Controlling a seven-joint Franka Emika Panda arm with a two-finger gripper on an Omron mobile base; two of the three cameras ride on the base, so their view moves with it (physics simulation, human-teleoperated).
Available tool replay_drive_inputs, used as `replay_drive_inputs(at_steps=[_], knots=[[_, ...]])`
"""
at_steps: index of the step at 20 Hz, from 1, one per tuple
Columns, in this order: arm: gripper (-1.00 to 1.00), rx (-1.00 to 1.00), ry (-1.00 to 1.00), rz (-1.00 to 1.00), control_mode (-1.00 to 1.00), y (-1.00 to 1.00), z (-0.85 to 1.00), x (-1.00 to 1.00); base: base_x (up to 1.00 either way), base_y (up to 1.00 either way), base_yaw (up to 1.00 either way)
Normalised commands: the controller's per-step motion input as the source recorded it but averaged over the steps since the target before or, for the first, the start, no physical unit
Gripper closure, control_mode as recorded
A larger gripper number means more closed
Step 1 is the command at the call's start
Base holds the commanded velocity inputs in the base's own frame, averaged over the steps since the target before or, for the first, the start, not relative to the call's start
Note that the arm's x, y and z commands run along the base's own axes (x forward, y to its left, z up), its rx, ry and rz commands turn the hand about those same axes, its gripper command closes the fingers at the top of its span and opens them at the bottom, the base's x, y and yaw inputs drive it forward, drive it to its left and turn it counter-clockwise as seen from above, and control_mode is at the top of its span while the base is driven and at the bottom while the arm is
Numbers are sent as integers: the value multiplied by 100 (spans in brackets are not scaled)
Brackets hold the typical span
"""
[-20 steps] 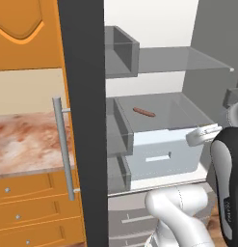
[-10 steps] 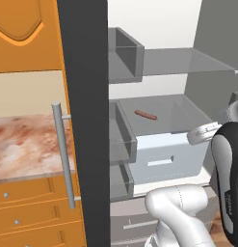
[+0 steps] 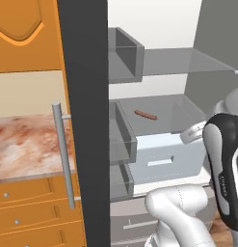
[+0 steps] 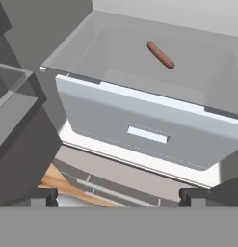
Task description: Retrieve the sausage and cheese from the fridge and place them on the cutting board on the counter.
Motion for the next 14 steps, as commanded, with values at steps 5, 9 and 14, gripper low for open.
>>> replay_drive_inputs(at_steps=[5, 9, 14], knots=[[-100, -1, 2, 0, -100, 0, -32, 66, 0, 0, 0], [-100, -1, 12, -2, -100, 0, -19, 55, 0, 0, 0], [-100, 0, 10, -1, -100, 0, -8, 47, 0, 0, 0]])
